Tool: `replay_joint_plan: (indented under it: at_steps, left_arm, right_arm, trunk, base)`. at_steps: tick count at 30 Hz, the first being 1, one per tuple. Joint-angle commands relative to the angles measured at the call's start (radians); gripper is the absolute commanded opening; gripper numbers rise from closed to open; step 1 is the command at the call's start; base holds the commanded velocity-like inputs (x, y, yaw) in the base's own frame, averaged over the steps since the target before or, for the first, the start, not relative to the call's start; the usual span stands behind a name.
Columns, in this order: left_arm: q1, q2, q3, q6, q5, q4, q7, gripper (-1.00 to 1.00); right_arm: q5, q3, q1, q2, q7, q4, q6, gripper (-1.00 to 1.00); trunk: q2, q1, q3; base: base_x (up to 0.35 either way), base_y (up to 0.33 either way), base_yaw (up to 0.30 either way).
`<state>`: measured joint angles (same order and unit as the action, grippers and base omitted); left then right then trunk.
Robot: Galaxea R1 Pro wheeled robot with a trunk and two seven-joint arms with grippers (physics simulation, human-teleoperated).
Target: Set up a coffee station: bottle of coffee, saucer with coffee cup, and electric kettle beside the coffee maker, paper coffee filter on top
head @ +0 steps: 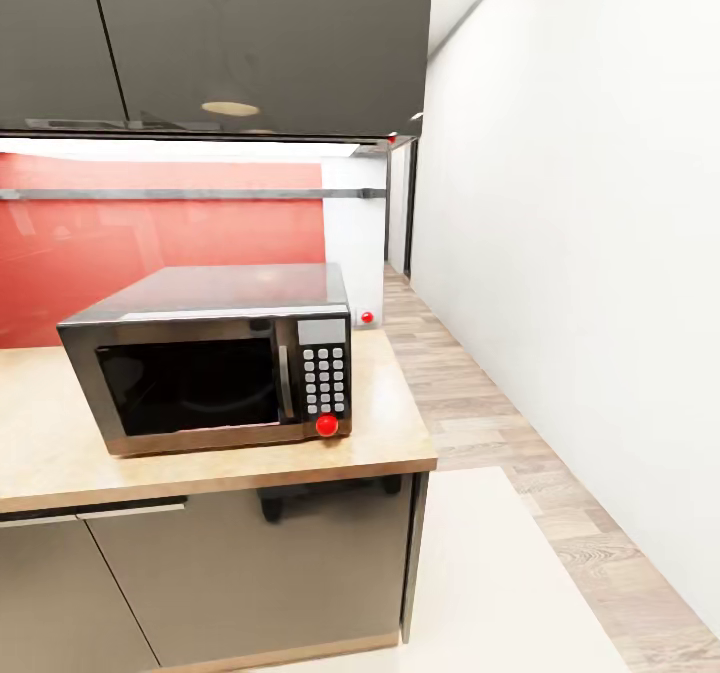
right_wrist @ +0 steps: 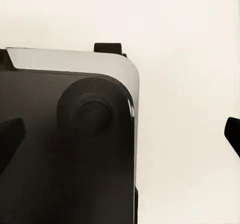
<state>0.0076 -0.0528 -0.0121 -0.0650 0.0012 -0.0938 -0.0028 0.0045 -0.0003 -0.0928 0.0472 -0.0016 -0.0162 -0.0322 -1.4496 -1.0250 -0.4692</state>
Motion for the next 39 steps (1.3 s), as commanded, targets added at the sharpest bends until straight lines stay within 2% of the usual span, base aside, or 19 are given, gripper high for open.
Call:
replay_joint_plan:
  at_steps: [1, 3, 7, 13, 14, 39]
  left_arm:
    - [0.0, 0.0, -0.001, -0.001, 0.0, -0.002, 0.0, 1.0]
    - [0.0, 0.0, -0.001, -0.001, 0.0, -0.002, 0.0, 1.0]
    - [-0.008, -0.017, 0.021, 0.019, 0.003, -0.024, 0.002, 1.0]
    - [-0.01, -0.021, 0.031, -0.007, 0.003, -0.058, 0.001, 1.0]
    - [-0.01, -0.022, 0.031, -0.008, 0.003, -0.182, 0.001, 1.0]
    - [-0.011, -0.022, 0.034, -0.031, 0.001, -0.19, 0.001, 1.0]
  right_arm:
    - [0.0, 0.0, -0.001, 0.0, 0.0, 0.001, -0.003, 1.0]
    - [0.0, 0.0, -0.001, 0.0, 0.0, 0.001, -0.003, 1.0]
    - [-0.001, 0.0, -0.024, 0.018, -0.001, -0.022, -0.026, 1.0]
    - [-0.004, -0.001, -0.058, 0.025, -0.002, -0.056, -0.058, 1.0]
    - [-0.005, -0.001, -0.068, 0.025, -0.002, -0.095, -0.058, 1.0]
    - [-0.002, 0.0, -0.071, 0.025, -0.003, -0.099, -0.063, 1.0]
  trunk:
    - [0.0, 0.0, -0.001]
    - [0.0, 0.0, -0.001]
    - [0.0, 0.0, -0.001]
    - [0.0, 0.0, -0.001]
    - [0.0, 0.0, -0.001]
    - [0.0, 0.0, -0.001]
  base:
    - [0.0, 0.0, 0.0]
    - [0.0, 0.0, 0.0]
    - [0.0, 0.0, 0.0]
    - [0.0, 0.0, 0.03]
    - [0.0, 0.0, 0.124]
    - [0.0, 0.0, 0.229]
